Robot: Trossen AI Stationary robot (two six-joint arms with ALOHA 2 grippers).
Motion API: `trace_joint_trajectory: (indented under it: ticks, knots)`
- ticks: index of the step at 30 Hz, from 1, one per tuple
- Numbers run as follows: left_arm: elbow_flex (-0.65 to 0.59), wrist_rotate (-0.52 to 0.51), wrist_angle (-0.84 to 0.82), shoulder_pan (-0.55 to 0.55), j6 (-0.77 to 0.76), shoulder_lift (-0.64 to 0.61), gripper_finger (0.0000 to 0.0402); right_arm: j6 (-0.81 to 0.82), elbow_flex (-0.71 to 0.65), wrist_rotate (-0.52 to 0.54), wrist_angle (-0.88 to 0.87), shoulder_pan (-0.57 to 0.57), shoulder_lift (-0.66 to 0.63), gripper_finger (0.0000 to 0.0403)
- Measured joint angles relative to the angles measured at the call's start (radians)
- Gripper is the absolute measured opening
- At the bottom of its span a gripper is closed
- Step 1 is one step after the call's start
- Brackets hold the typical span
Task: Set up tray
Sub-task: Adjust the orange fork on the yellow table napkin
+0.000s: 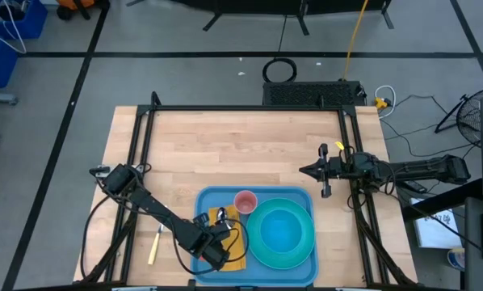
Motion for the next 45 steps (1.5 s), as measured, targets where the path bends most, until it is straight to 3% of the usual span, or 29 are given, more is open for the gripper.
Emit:
trace_joint_trajectory:
  ticks: [16,24,39,45]
  knots:
    - [-0.001,0.059,-0.002,0.022,-0.012,-0.006,0.0086,0.000,0.000,0.000,0.002,0.000,0.000,0.0000]
    - [-0.001,0.061,0.002,0.025,-0.060,-0.011,0.0010,0.000,0.000,0.000,0.002,0.000,0.000,0.0000]
    - [-0.001,0.071,-0.102,0.021,-0.165,-0.084,0.0007,0.000,0.000,0.000,0.004,0.000,0.000,0.0000]
    - [-0.001,-0.016,-0.096,0.001,-0.229,-0.145,0.0008,0.000,0.000,0.000,0.005,0.000,0.000,0.0000]
